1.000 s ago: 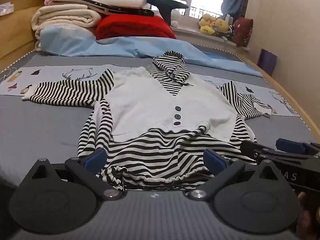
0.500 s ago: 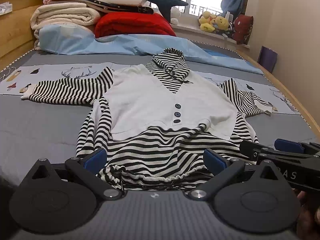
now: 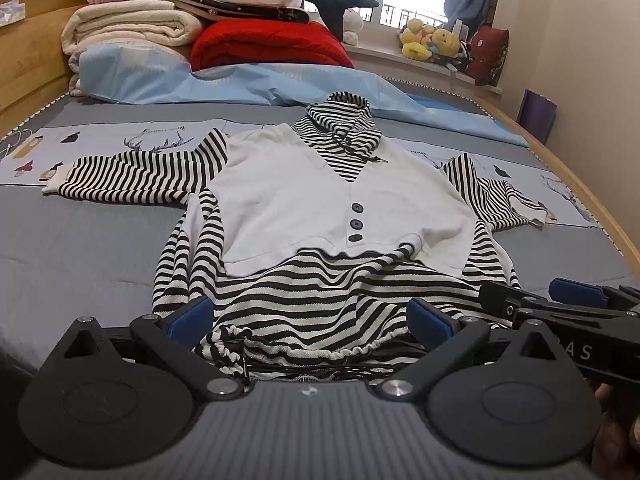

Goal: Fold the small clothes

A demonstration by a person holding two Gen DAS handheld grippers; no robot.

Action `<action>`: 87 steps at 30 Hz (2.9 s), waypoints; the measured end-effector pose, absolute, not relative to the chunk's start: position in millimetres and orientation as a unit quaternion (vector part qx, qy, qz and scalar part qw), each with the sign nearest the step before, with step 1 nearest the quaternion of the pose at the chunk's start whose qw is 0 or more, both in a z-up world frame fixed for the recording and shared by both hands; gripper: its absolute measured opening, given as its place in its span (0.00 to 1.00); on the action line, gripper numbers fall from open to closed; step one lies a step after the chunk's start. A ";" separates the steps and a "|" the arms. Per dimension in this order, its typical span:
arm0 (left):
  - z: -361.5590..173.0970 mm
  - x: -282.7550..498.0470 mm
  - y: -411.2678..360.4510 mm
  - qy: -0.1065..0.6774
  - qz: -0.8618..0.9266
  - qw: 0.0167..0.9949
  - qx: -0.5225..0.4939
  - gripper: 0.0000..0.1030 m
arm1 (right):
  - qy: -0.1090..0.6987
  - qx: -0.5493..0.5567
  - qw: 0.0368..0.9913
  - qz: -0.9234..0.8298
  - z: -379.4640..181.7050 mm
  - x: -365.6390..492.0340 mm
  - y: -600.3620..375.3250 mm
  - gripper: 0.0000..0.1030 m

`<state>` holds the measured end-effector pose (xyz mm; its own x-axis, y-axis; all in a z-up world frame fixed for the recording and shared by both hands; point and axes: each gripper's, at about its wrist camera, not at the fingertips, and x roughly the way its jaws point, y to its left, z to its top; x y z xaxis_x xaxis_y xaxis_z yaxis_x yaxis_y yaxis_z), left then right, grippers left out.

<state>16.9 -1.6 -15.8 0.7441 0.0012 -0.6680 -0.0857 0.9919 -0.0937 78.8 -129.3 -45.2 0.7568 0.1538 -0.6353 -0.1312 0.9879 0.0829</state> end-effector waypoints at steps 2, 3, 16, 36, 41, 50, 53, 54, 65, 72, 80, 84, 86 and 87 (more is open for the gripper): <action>-16.4 17.1 -2.1 0.358 0.023 0.932 -0.058 0.99 | 0.340 0.015 0.937 0.076 -46.2 78.8 -128.5 0.81; -16.6 17.1 -2.1 0.358 0.023 0.931 -0.059 0.99 | 0.341 0.015 0.937 0.075 -46.5 78.9 -128.5 0.81; -17.8 17.1 -2.0 0.360 0.024 0.931 -0.058 0.99 | 0.344 0.014 0.936 0.075 -48.4 79.0 -129.2 0.81; -19.9 18.2 -3.0 0.365 0.023 0.929 -0.059 0.99 | 0.349 0.015 0.934 0.073 -48.8 80.3 -130.1 0.81; -20.5 18.2 -2.8 0.367 0.023 0.928 -0.059 0.99 | 0.350 0.015 0.934 0.073 -48.7 81.0 -130.0 0.81; -20.7 18.1 -2.6 0.367 0.023 0.928 -0.060 0.99 | 0.351 0.015 0.933 0.073 -48.7 80.9 -129.8 0.81; -18.3 16.7 -4.9 0.359 0.023 0.932 -0.052 0.99 | 0.350 0.017 0.934 0.073 -48.0 81.2 -129.8 0.81; -16.5 16.0 -5.9 0.353 0.024 0.934 -0.047 0.99 | 0.348 0.019 0.934 0.072 -47.7 80.6 -130.3 0.81; 23.1 65.7 11.0 0.273 0.015 0.962 0.005 0.83 | 0.328 0.046 0.942 0.048 -43.9 85.4 -141.2 0.81; 40.2 160.1 74.7 0.249 0.034 0.968 -0.021 0.57 | 0.321 0.054 0.945 0.022 -43.2 91.4 -159.0 0.81; -14.4 243.0 175.1 0.316 0.105 0.941 -0.063 0.55 | 0.335 -0.003 0.942 0.023 -32.0 142.4 -169.6 0.81; -42.9 256.0 228.7 0.330 0.136 0.929 -0.096 0.55 | 0.322 -0.011 0.946 0.031 -24.3 201.1 -158.1 0.75; -56.8 257.1 261.0 0.331 0.161 0.923 -0.115 0.55 | 0.313 -0.014 0.949 0.042 -22.6 231.6 -146.7 0.61; -64.6 258.3 277.8 0.335 0.179 0.916 -0.128 0.55 | 0.309 -0.015 0.950 0.049 -22.5 246.8 -138.0 0.56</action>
<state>258.3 277.8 -64.6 0.7116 0.2416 -0.6597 -0.4137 0.9031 -0.1155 246.8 -138.0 -22.5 0.8042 0.0836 -0.5884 -0.1019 0.9948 0.0021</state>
